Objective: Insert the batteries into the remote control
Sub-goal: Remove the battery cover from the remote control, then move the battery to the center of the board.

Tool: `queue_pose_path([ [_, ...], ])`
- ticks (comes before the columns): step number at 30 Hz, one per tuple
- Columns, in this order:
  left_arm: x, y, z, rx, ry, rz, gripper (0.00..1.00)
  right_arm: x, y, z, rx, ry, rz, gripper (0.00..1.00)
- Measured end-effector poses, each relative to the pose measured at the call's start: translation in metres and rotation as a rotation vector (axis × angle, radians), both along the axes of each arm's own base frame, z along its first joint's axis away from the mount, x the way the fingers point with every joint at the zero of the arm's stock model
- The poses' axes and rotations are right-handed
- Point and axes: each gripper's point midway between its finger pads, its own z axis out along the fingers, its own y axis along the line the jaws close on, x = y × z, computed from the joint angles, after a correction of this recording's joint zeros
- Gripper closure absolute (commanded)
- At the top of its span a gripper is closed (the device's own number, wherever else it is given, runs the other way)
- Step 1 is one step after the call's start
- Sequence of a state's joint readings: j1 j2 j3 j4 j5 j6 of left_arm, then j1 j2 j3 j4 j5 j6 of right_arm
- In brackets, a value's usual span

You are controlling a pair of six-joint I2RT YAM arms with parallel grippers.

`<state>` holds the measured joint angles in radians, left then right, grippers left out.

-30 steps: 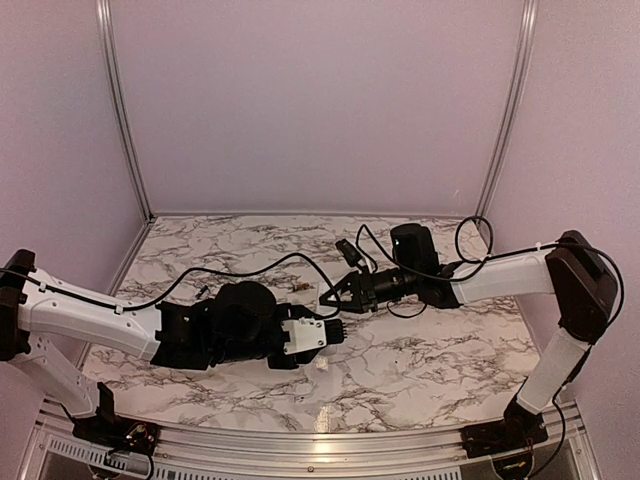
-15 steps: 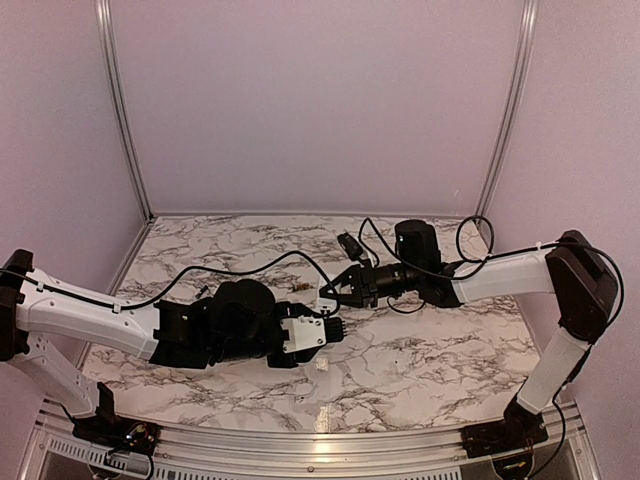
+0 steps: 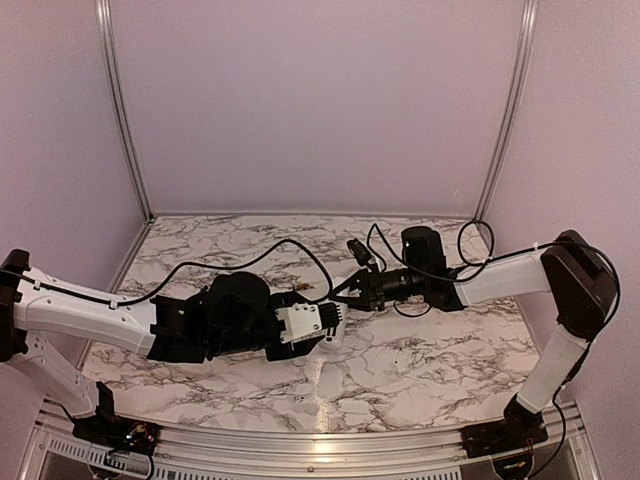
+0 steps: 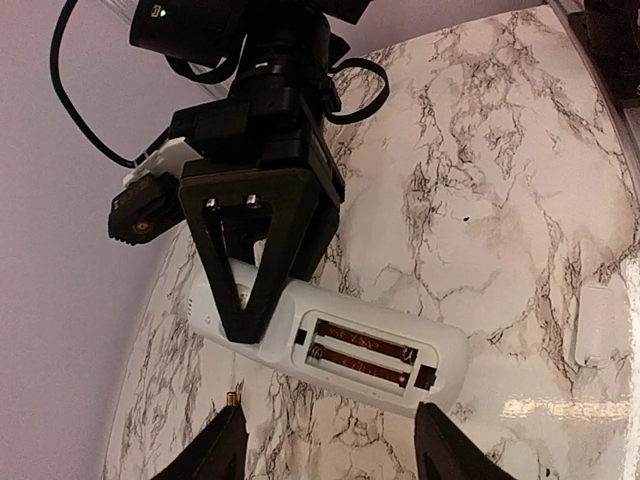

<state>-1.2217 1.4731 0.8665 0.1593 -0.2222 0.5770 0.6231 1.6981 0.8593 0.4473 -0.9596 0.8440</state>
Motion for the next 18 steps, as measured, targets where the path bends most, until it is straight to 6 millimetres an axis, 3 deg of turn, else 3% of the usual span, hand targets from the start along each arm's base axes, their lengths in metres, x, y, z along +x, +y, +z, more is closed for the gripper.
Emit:
queue_pose_path([
  [8,0.039,0.022,0.001,-0.106,0.144,0.186,0.32,0.010,-0.013,-0.016,-0.024,0.009,-0.032,1.00],
  [12,0.076,0.045,0.004,-0.170,0.245,0.334,0.31,0.017,-0.020,-0.019,-0.033,-0.014,-0.048,1.00],
  [18,0.128,0.066,0.030,-0.291,0.349,0.467,0.29,0.021,-0.031,-0.019,-0.046,-0.052,-0.066,1.00],
])
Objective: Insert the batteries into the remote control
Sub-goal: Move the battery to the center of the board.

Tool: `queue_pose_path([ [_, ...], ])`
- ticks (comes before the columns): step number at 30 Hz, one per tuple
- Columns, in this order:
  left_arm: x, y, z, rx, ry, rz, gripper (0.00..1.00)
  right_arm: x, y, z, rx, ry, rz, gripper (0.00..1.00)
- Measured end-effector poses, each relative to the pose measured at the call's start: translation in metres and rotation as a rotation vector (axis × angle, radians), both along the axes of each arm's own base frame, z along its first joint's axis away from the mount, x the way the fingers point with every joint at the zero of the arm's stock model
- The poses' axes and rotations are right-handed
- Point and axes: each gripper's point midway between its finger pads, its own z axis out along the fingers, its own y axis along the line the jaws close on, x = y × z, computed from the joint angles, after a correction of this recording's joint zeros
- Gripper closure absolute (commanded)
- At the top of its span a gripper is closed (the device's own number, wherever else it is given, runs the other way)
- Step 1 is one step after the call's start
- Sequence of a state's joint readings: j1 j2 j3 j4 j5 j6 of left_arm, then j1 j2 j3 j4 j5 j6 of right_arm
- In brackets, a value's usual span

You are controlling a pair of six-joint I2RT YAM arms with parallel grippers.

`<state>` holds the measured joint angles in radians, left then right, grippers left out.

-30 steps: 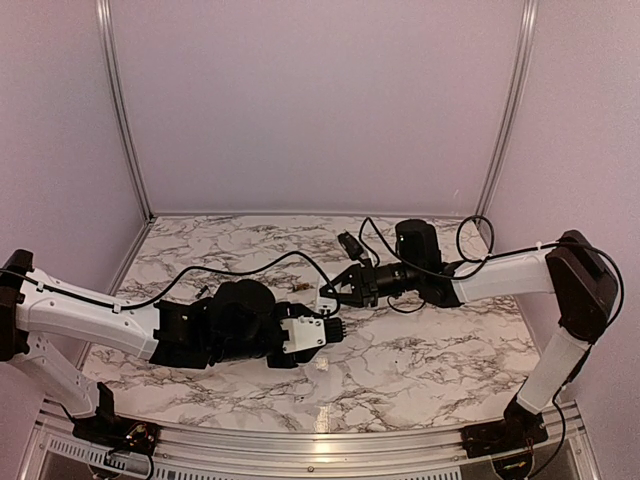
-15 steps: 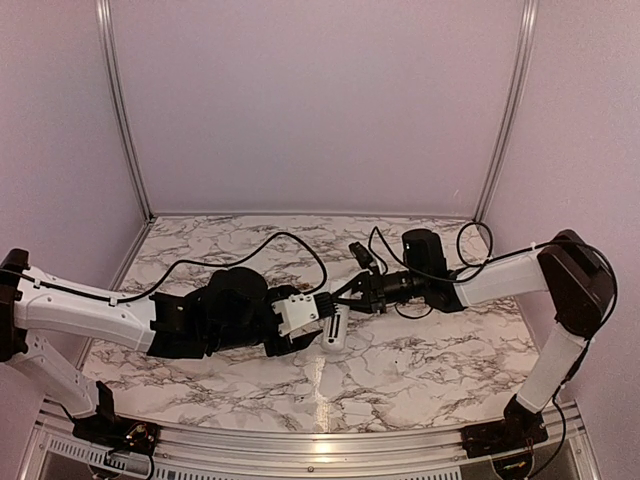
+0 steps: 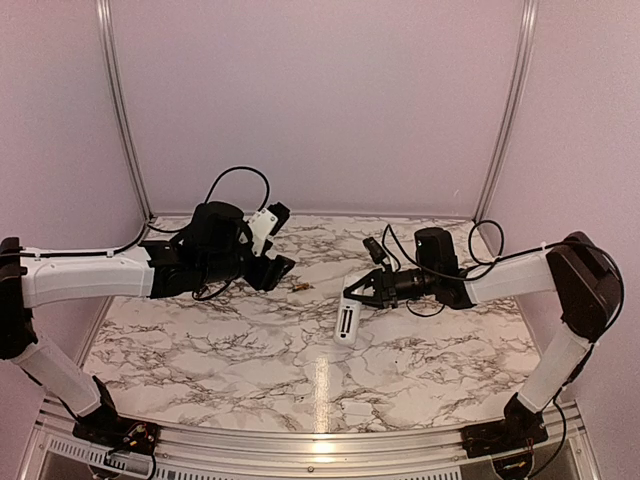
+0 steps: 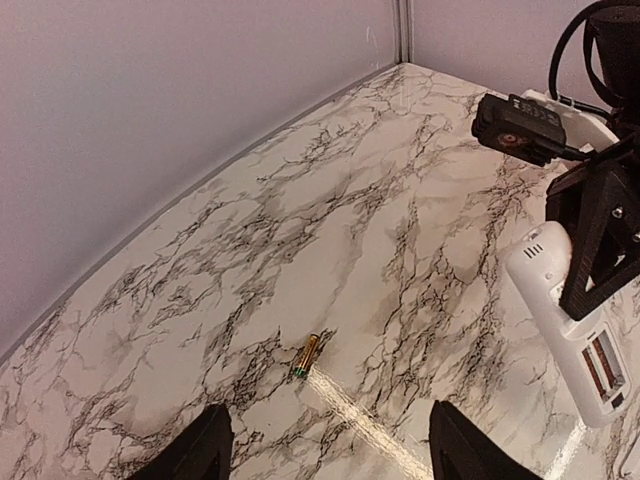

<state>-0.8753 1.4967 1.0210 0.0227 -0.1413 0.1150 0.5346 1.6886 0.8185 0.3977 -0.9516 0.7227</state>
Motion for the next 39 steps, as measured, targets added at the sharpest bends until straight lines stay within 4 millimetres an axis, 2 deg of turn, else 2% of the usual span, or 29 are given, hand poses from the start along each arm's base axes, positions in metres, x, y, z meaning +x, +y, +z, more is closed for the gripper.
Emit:
queue_pose_path([
  [4,0.017,0.009,-0.005,-0.020,0.068,0.030,0.27,-0.005,-0.003,0.008,0.010,-0.041,0.011,1.00],
  [10,0.033,0.022,-0.039,0.003,0.199,0.086,0.28,-0.010,-0.005,0.011,0.012,-0.093,0.029,1.00],
  [25,0.076,0.099,-0.111,0.143,0.422,0.359,0.36,-0.017,-0.009,-0.002,-0.034,-0.114,0.061,1.00],
  [29,0.076,0.100,-0.124,0.150,0.477,0.335,0.42,-0.018,-0.010,-0.004,-0.041,-0.112,0.065,1.00],
  [35,0.089,0.074,-0.124,0.148,0.495,0.263,0.44,-0.019,-0.010,-0.005,-0.043,-0.108,0.067,1.00],
  [39,0.090,0.082,-0.129,0.186,0.506,0.289,0.46,-0.019,-0.010,-0.006,-0.044,-0.105,0.070,1.00],
])
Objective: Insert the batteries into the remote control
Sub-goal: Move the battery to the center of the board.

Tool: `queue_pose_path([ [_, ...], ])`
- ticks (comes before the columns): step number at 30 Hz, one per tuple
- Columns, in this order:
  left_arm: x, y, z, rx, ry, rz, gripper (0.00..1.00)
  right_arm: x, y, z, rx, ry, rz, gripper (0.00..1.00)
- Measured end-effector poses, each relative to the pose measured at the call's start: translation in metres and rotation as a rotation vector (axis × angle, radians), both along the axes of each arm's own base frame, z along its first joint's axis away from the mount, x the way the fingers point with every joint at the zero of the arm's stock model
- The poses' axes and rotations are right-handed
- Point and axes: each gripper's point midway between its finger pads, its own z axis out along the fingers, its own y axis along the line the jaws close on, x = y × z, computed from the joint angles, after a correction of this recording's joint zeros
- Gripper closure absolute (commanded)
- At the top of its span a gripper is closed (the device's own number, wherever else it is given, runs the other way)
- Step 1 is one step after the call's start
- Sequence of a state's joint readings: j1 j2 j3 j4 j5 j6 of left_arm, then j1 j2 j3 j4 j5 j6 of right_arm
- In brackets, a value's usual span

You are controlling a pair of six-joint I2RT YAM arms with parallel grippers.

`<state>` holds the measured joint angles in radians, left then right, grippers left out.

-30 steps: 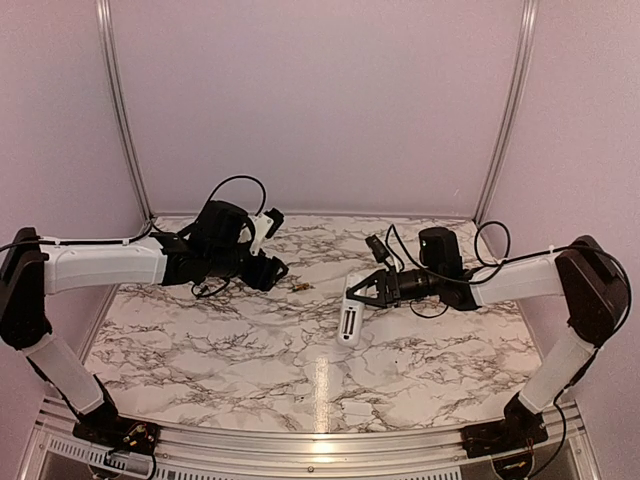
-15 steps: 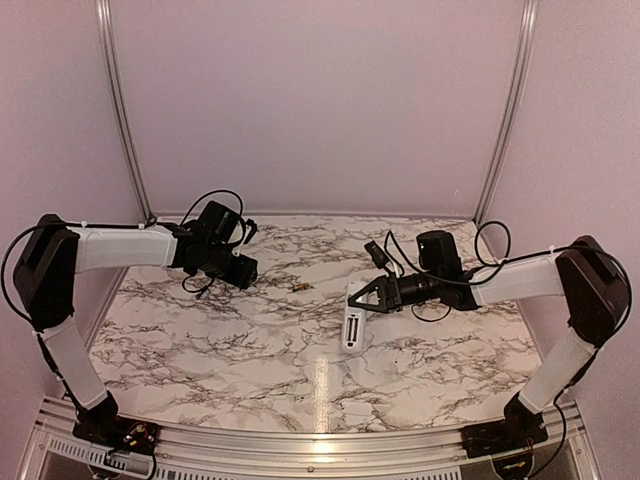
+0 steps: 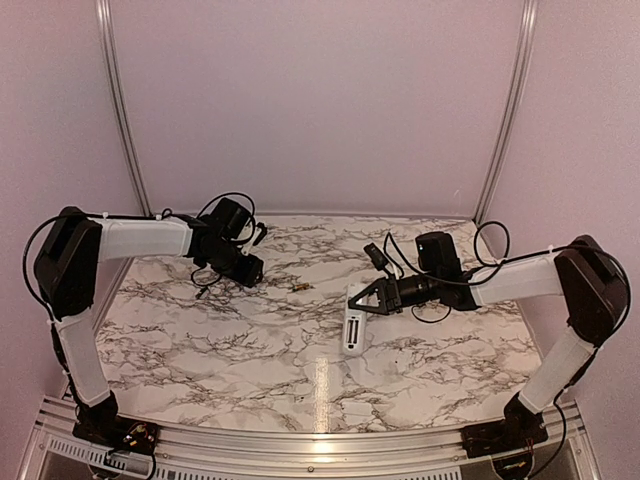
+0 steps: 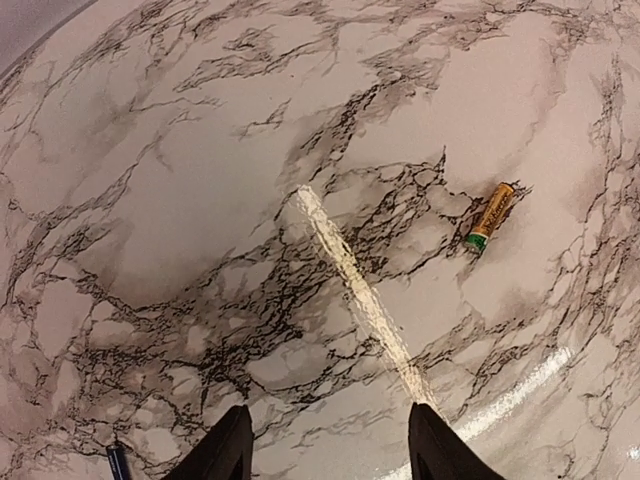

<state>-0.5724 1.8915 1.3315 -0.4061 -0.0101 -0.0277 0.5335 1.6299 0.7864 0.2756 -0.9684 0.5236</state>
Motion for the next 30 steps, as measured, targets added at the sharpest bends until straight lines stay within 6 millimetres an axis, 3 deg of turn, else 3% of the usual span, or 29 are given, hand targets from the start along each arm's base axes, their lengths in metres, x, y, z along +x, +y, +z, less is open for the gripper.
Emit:
queue_pose_path([
  [3,-0.001,0.017,-0.009,0.027,0.026,0.042,0.47,0.000,0.000,-0.001,-0.001,0.002,0.001,1.00],
  [9,-0.010,0.070,-0.029,0.082,0.091,0.167,0.48,-0.001,0.000,-0.002,0.001,0.010,0.009,1.00],
  [15,-0.010,0.117,-0.033,0.116,0.109,0.296,0.49,-0.002,0.001,-0.002,0.004,0.012,0.013,1.00],
  [21,-0.003,0.138,-0.034,0.117,0.116,0.351,0.52,-0.002,0.001,-0.001,0.005,0.013,0.014,1.00],
  [30,-0.001,0.142,-0.054,0.137,0.159,0.360,0.59,-0.002,0.001,-0.001,0.006,0.012,0.015,1.00],
])
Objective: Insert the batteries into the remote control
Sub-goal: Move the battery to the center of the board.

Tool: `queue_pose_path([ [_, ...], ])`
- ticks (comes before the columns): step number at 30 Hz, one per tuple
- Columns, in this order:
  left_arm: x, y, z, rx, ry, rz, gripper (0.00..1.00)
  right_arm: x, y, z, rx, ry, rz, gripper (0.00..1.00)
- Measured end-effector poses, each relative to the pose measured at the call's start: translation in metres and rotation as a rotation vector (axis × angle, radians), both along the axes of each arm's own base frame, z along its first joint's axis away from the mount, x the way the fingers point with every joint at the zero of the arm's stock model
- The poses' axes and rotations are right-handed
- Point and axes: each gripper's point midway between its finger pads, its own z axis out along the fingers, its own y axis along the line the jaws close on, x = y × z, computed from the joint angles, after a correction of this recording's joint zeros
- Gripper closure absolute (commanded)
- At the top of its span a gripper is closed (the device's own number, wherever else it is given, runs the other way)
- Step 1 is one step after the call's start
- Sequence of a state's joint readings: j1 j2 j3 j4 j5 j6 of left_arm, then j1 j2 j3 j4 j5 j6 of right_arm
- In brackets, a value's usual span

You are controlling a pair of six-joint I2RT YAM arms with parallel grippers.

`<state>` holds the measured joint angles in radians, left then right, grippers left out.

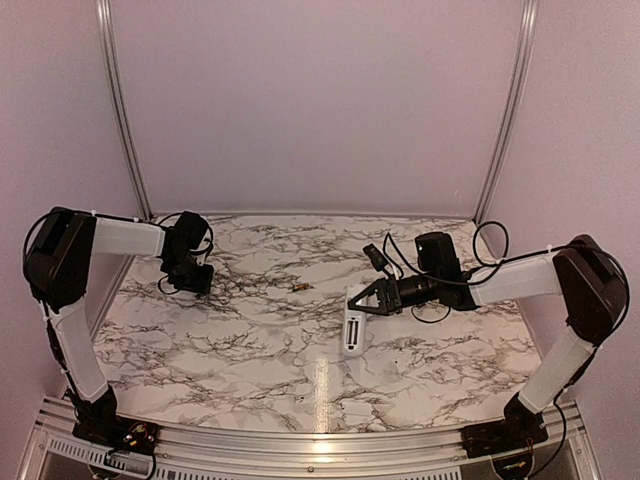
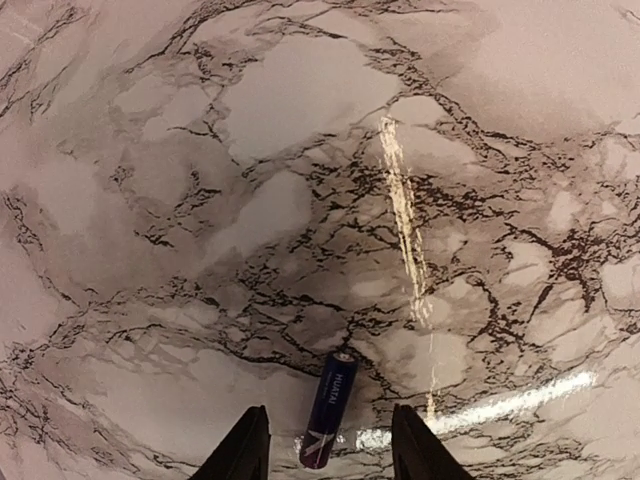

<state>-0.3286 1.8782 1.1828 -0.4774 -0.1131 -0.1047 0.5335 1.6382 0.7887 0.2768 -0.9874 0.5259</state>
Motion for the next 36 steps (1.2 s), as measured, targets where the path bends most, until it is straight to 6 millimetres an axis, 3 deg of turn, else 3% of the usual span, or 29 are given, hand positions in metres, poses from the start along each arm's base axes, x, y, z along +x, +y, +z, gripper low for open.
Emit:
queue_pose_path([
  [4,-0.002,0.003,-0.012,0.009,0.029,0.006,0.70,0.000,0.000,0.000,0.000,0.000,0.000,1.00],
  [12,0.004,-0.004,-0.013,0.000,0.026,-0.022,0.92,0.001,0.001,0.001,0.002,-0.004,0.000,1.00],
  [18,-0.001,-0.022,-0.013,-0.010,0.026,-0.063,0.96,0.003,0.000,0.002,0.004,-0.005,-0.004,1.00],
  [21,-0.012,-0.052,-0.012,-0.023,0.028,-0.131,0.98,0.009,-0.005,0.003,0.010,-0.010,-0.025,1.00],
  [25,-0.037,-0.106,-0.012,-0.072,0.040,-0.259,1.00,0.016,-0.017,0.004,0.025,-0.006,-0.071,1.00],
  [30,-0.087,-0.181,-0.010,-0.175,0.080,-0.439,1.00,0.010,-0.025,0.007,0.055,-0.028,-0.096,1.00],
  [32,-0.101,-0.198,-0.008,-0.206,0.090,-0.479,1.00,0.008,-0.026,0.010,0.075,-0.045,-0.100,1.00],
  [36,-0.115,-0.215,-0.008,-0.233,0.092,-0.510,1.00,0.005,-0.028,0.013,0.115,-0.080,-0.108,1.00],
])
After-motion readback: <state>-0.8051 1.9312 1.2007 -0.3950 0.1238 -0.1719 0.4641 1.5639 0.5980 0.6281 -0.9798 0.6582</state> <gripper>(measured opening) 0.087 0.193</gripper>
